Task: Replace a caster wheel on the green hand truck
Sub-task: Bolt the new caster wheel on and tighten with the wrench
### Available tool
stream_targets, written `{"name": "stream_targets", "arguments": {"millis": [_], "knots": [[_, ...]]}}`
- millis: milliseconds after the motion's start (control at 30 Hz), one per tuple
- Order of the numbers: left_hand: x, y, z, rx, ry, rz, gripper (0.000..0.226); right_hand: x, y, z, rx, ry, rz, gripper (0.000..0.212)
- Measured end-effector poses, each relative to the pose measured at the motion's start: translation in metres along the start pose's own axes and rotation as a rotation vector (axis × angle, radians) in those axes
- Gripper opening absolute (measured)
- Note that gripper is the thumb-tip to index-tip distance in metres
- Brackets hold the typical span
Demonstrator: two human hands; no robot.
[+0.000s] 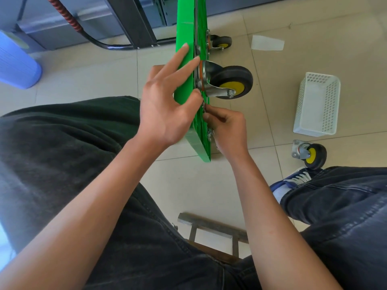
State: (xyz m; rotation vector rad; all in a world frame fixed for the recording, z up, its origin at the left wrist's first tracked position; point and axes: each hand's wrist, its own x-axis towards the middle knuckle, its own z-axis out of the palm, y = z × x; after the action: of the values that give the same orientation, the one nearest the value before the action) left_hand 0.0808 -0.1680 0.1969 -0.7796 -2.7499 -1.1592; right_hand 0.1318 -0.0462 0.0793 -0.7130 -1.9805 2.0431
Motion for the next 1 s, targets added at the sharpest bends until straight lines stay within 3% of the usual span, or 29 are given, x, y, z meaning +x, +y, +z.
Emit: {"name": "stream_targets", "arguments": {"millis": [500, 700, 1000], "knots": [[0.000, -0.002, -0.001, -0.002, -0.002, 0.008, 0.057, -0.010, -0.015, 0.004, -0.155, 0.070, 0.002, 0.018], [0.000, -0.002, -0.001, -0.001, 0.003, 0.007, 0.059, -0.008, -0.028, 0.008, -0.455, 0.036, -0.036, 0.022], [0.000, -0.002, 0.001, -0.008, 0.011, 0.009, 0.058, -0.004, -0.012, -0.011, -0.208, -0.031, 0.051, 0.016]]}}
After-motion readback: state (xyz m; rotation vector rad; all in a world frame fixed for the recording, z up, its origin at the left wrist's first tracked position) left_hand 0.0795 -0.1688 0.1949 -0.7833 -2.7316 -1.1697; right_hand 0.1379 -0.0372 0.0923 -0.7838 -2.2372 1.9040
